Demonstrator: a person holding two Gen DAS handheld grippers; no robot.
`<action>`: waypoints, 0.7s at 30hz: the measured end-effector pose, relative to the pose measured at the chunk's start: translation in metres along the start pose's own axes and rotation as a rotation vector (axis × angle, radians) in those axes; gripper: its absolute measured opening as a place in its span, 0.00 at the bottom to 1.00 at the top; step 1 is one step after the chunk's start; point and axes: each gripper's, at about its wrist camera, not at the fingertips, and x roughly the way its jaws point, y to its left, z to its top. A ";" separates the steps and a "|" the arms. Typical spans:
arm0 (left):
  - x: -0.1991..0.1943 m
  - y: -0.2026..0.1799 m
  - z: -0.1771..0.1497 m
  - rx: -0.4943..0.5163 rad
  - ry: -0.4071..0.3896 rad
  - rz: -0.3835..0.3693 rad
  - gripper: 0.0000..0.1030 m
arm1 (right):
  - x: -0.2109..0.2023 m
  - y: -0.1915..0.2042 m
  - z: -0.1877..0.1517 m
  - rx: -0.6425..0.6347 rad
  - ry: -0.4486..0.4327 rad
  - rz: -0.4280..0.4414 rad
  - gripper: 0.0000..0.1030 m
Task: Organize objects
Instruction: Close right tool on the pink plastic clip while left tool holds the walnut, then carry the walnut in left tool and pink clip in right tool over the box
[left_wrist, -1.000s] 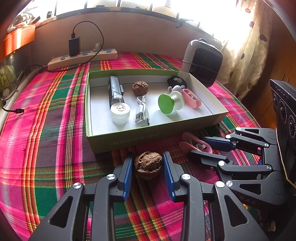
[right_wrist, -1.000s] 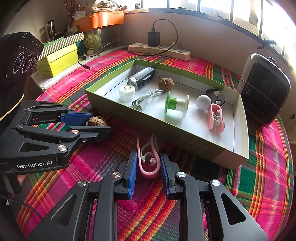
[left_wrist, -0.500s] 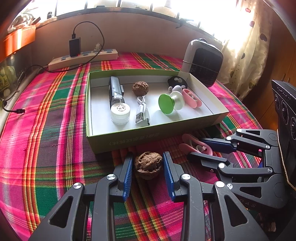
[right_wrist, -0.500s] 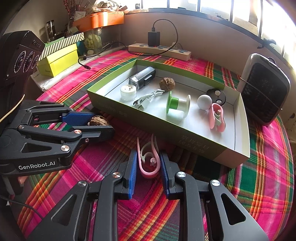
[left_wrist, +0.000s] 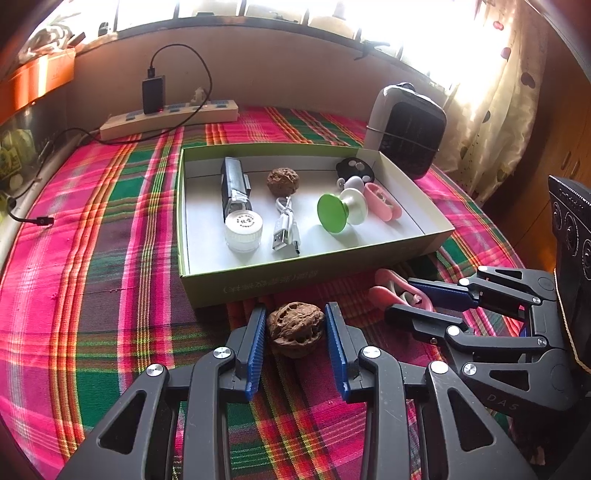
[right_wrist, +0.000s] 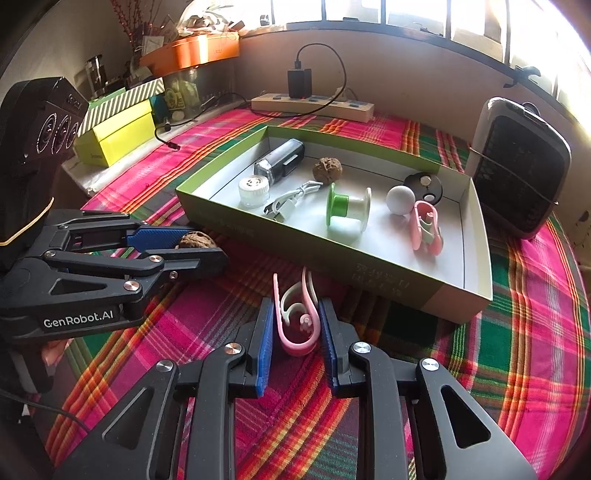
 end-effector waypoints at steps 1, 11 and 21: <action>-0.002 -0.002 -0.001 0.001 -0.003 0.000 0.28 | -0.001 -0.002 0.000 0.009 -0.004 0.002 0.24; -0.016 -0.010 0.006 0.009 -0.036 0.007 0.28 | -0.018 -0.009 0.002 0.033 -0.043 0.010 0.24; -0.014 -0.019 0.023 0.020 -0.054 -0.008 0.28 | -0.031 -0.031 0.011 0.086 -0.084 -0.034 0.24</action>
